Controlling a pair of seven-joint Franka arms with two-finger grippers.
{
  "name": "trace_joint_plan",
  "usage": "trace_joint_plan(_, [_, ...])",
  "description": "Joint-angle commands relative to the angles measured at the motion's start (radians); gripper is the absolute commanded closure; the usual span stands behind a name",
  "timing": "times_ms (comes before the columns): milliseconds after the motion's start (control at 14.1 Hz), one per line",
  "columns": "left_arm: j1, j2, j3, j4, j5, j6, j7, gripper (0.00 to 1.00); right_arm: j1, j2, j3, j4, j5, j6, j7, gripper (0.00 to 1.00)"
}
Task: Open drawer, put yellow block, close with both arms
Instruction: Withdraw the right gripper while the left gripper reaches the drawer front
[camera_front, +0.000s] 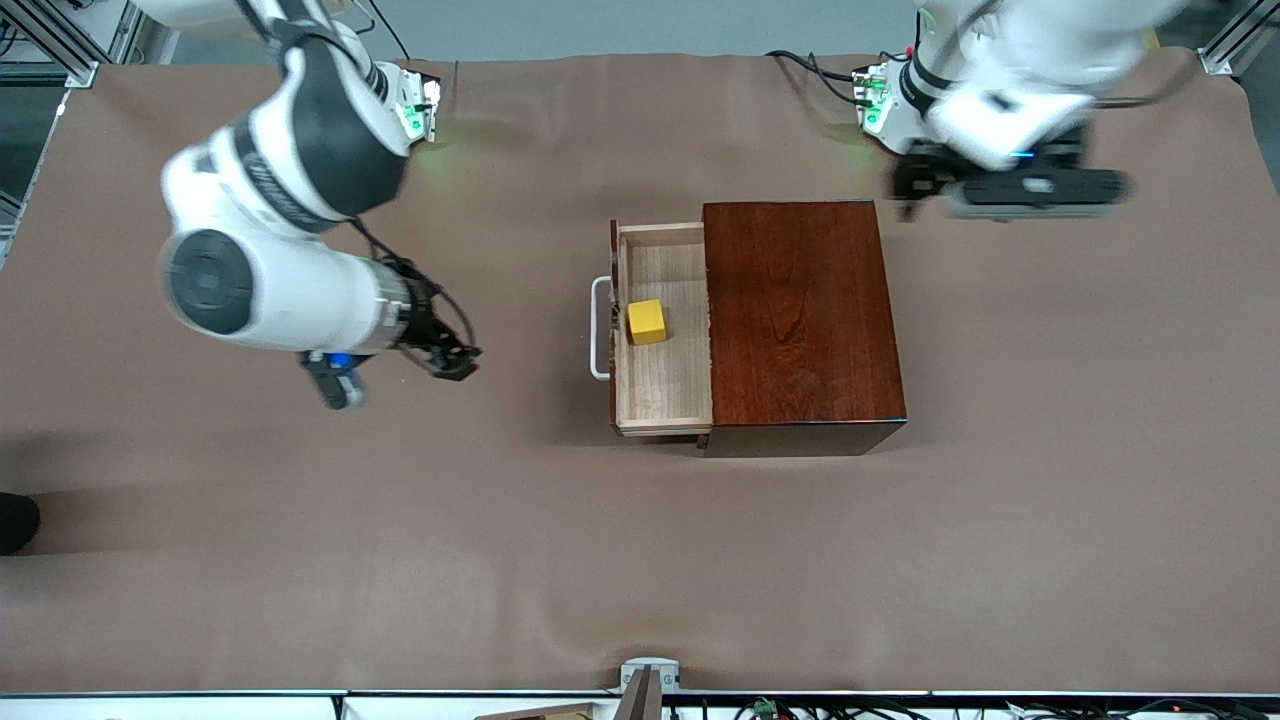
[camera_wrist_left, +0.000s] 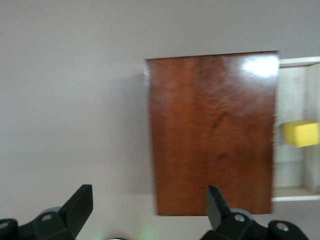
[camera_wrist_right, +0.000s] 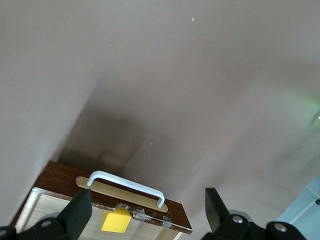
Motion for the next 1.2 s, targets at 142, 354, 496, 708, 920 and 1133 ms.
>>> trace_joint_plan(142, [-0.179, 0.253, -0.089, 0.155, 0.071, 0.057, -0.417, 0.00, -0.106, -0.059, 0.017, -0.007, -0.033, -0.074, -0.175, 0.00])
trace_joint_plan(354, [-0.334, 0.405, -0.075, 0.231, 0.152, 0.179, -0.653, 0.00, -0.186, -0.096, 0.015, -0.006, -0.039, -0.123, -0.318, 0.00])
trace_joint_plan(496, [-0.417, 0.494, -0.053, 0.280, 0.161, 0.268, -0.785, 0.00, -0.243, -0.131, 0.017, -0.006, -0.056, -0.155, -0.442, 0.00])
trace_joint_plan(708, [-0.674, 0.582, 0.158, 0.326, 0.172, 0.410, -0.979, 0.00, -0.292, -0.143, 0.009, -0.006, -0.100, -0.189, -0.640, 0.00])
trace_joint_plan(920, [-0.885, 0.686, 0.345, 0.398, 0.165, 0.502, -1.083, 0.00, -0.301, -0.195, 0.020, -0.010, -0.199, -0.191, -0.806, 0.00])
trace_joint_plan(1133, [-0.919, 0.740, 0.363, 0.449, 0.164, 0.600, -1.175, 0.00, -0.353, -0.252, 0.021, -0.030, -0.209, -0.241, -1.006, 0.00])
